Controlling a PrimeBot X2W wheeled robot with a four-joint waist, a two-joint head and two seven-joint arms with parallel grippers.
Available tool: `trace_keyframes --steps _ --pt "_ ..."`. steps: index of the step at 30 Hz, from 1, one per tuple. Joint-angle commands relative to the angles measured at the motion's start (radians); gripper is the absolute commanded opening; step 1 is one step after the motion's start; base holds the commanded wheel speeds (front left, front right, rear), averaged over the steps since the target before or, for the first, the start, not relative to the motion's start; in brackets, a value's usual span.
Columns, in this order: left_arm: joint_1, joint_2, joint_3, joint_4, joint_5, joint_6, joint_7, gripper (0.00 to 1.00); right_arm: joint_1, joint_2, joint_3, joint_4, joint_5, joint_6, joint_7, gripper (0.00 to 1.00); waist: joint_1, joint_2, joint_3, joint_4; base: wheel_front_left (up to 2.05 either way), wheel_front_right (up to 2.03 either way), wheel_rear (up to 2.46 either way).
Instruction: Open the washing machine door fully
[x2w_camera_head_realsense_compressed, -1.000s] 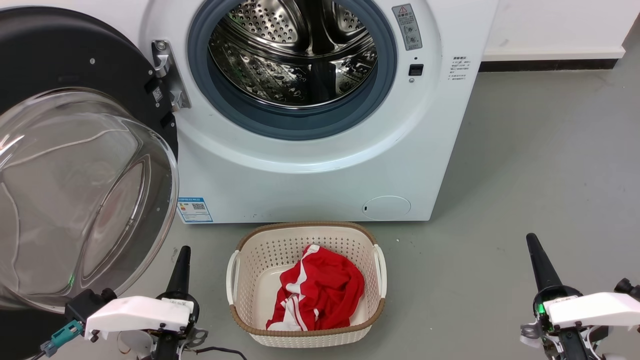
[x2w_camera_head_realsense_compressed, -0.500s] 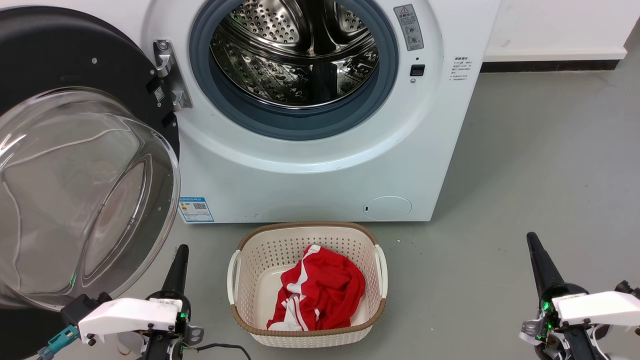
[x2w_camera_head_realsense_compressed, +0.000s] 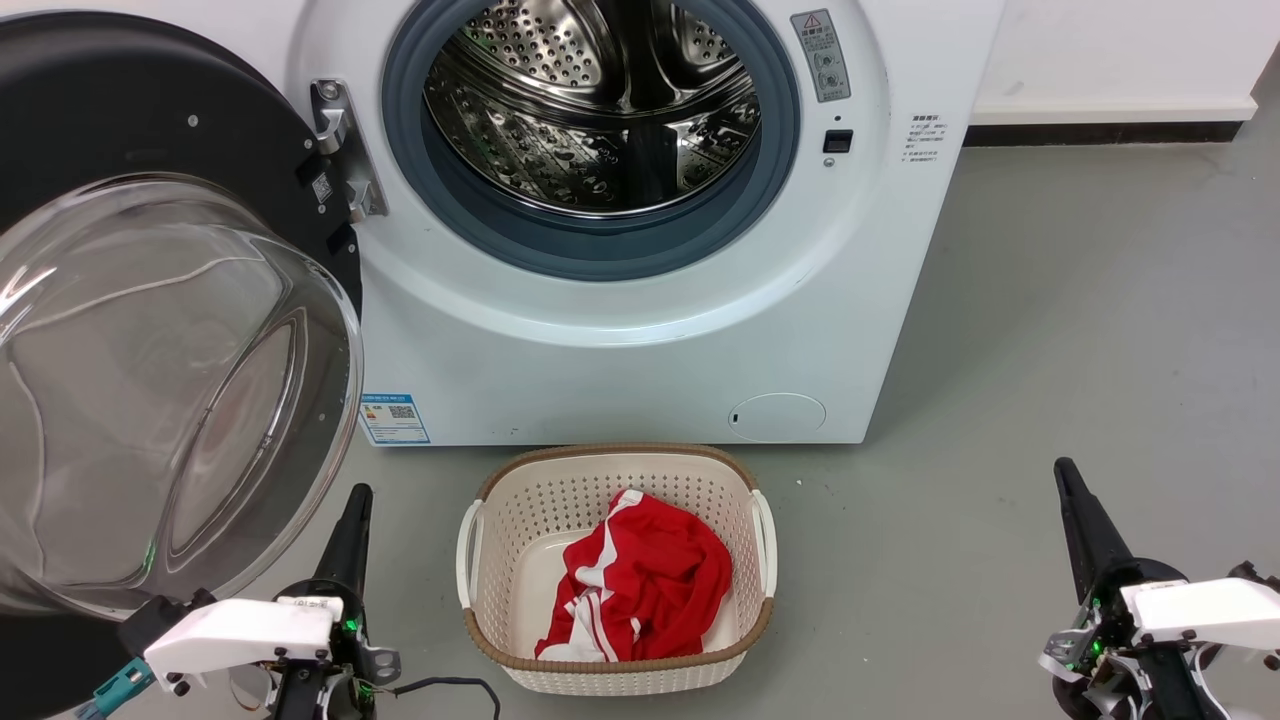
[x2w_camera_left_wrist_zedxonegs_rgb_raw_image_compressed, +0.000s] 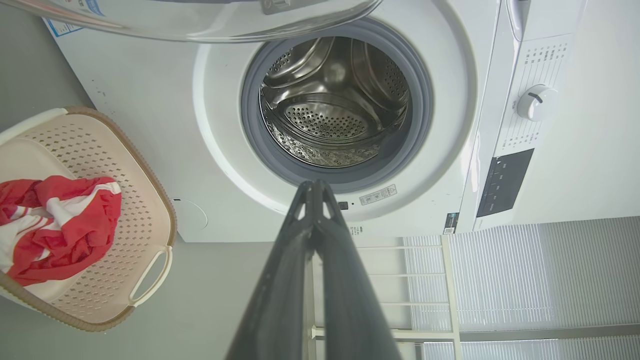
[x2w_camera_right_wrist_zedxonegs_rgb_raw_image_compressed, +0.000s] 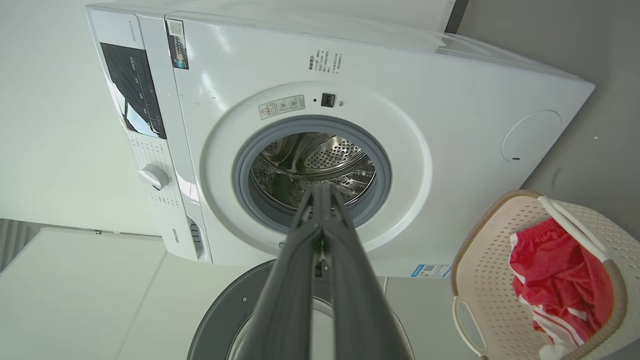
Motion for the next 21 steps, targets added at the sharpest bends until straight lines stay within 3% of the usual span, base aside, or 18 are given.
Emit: trace_keyframes --steps 1,21 --pt "-0.020 -0.001 0.007 0.001 -0.025 -0.010 0.007 0.00 -0.019 -0.002 -0.003 0.002 0.028 0.000 0.008 0.00 -0.0001 -0.0001 0.000 0.000 0.00 0.00 0.00" --pt "-0.019 -0.005 0.031 0.010 -0.159 -0.037 0.042 0.00 -0.030 0.002 -0.016 0.020 0.158 0.000 0.038 0.00 -0.0001 -0.0001 -0.001 0.005 0.00 0.00 0.00"
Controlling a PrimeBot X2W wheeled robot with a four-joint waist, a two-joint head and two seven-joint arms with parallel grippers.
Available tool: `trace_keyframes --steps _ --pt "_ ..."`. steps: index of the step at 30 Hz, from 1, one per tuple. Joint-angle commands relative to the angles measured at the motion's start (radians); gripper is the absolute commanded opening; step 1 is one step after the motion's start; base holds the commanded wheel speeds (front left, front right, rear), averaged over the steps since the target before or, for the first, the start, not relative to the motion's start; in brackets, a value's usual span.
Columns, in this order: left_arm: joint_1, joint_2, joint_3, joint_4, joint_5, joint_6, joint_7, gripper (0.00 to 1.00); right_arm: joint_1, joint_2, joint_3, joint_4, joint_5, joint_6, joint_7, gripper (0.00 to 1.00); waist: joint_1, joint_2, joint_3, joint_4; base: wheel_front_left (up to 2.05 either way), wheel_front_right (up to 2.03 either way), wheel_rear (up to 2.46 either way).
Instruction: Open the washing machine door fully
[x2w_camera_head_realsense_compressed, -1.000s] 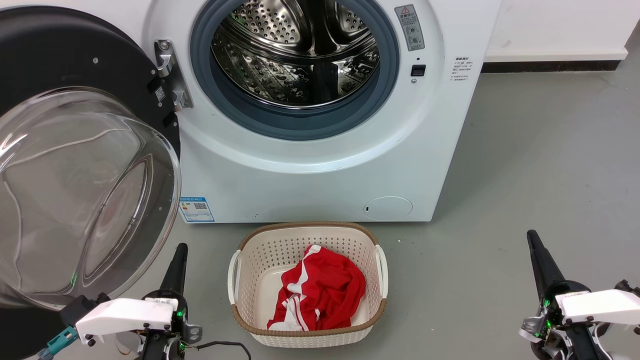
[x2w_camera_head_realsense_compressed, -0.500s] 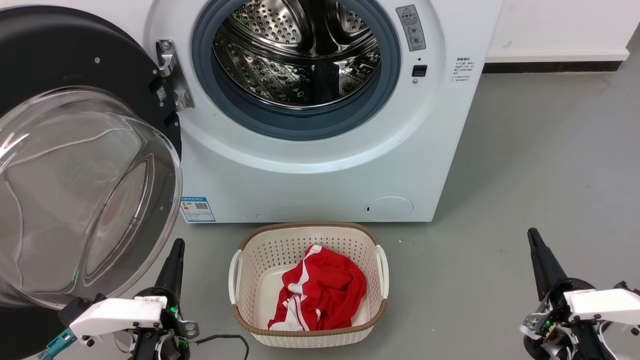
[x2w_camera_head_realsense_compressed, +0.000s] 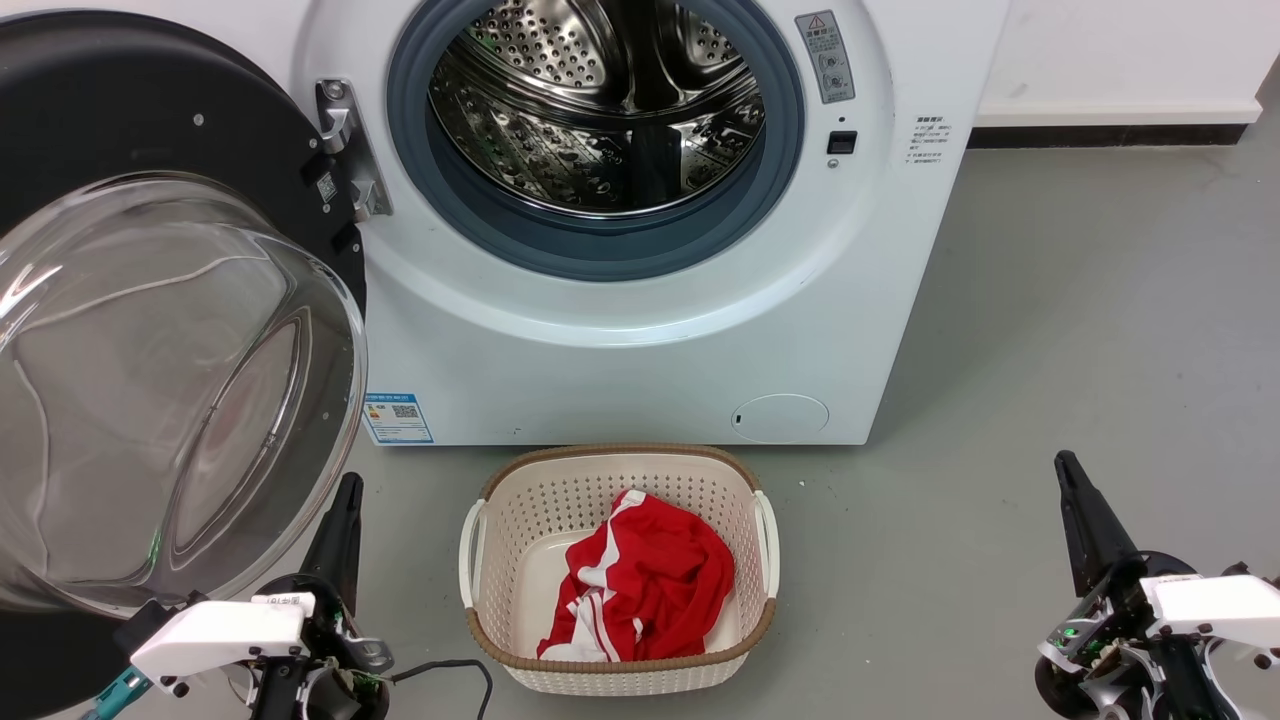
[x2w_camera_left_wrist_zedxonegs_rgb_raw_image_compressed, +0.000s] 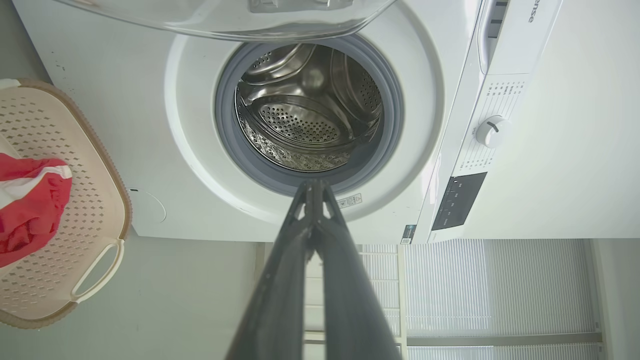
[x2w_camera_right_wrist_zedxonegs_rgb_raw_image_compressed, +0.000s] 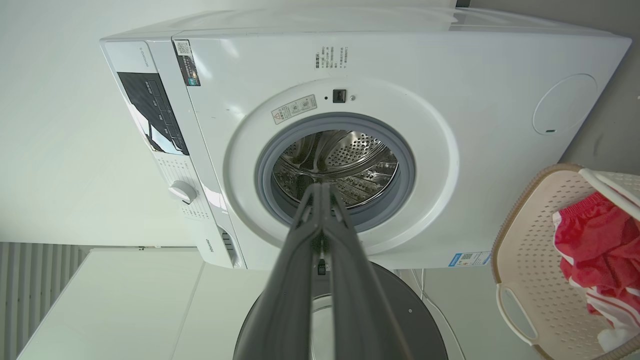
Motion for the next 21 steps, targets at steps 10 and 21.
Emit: trace_keyframes --steps 10,21 --pt "-0.008 -0.002 0.004 0.001 -0.006 -0.003 0.003 0.00 -0.013 0.003 -0.005 0.003 0.004 0.000 0.006 0.00 -0.0001 0.0000 0.000 0.000 0.00 0.00 0.00" --pt "-0.008 -0.002 0.003 0.001 -0.006 -0.003 0.003 0.00 -0.013 0.005 -0.008 0.003 0.000 0.000 0.009 0.00 -0.0001 0.0000 0.000 0.000 0.00 0.00 0.00"
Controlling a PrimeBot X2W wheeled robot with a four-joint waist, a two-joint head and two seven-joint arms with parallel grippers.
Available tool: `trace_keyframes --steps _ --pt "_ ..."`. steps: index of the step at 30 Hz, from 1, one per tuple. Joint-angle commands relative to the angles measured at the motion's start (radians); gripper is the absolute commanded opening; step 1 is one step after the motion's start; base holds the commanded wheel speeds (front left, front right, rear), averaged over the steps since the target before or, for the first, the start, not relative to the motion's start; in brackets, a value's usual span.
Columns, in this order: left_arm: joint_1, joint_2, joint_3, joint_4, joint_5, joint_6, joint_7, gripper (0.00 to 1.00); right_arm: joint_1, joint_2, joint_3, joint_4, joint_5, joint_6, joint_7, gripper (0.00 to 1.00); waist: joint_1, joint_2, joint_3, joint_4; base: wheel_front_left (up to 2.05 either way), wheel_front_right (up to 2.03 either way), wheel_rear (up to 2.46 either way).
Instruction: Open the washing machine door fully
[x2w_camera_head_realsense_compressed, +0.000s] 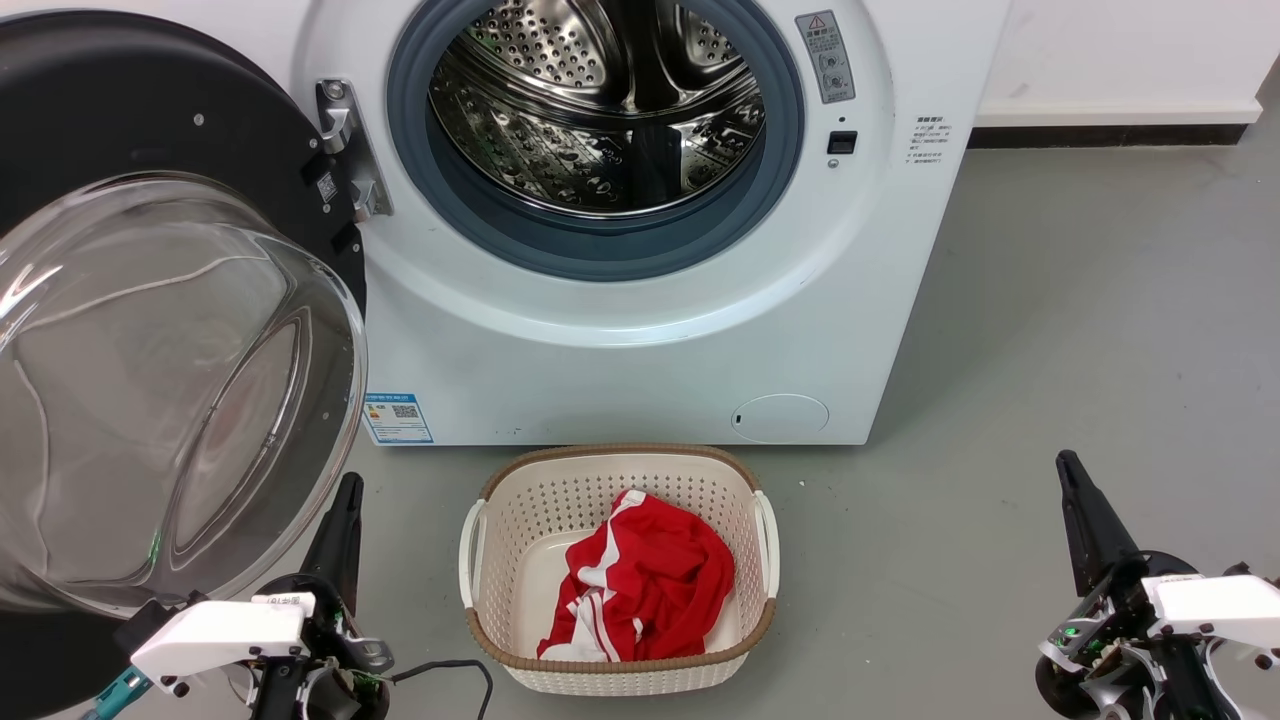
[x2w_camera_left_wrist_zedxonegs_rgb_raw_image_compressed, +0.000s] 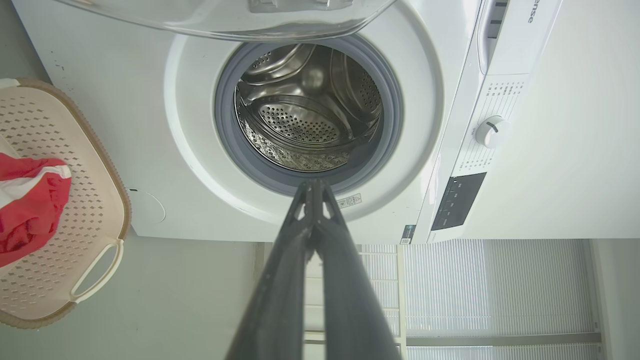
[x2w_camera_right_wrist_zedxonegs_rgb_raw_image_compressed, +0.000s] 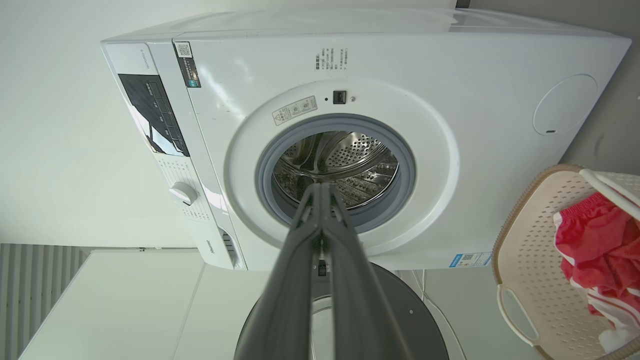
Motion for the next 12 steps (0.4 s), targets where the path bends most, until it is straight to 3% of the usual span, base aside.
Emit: trace_keyframes --steps 1,12 --pt "-0.007 -0.001 0.002 0.001 -0.001 -0.003 0.001 0.00 -0.012 0.002 -0.002 0.001 -0.003 0.000 0.005 0.00 0.0000 0.0000 0.000 0.000 0.00 0.00 0.00" --pt "-0.007 -0.001 0.002 0.001 -0.001 -0.003 0.001 0.00 -0.012 0.004 -0.004 0.002 -0.006 0.000 0.006 0.00 0.0000 0.0000 0.000 0.000 0.00 0.00 0.00"
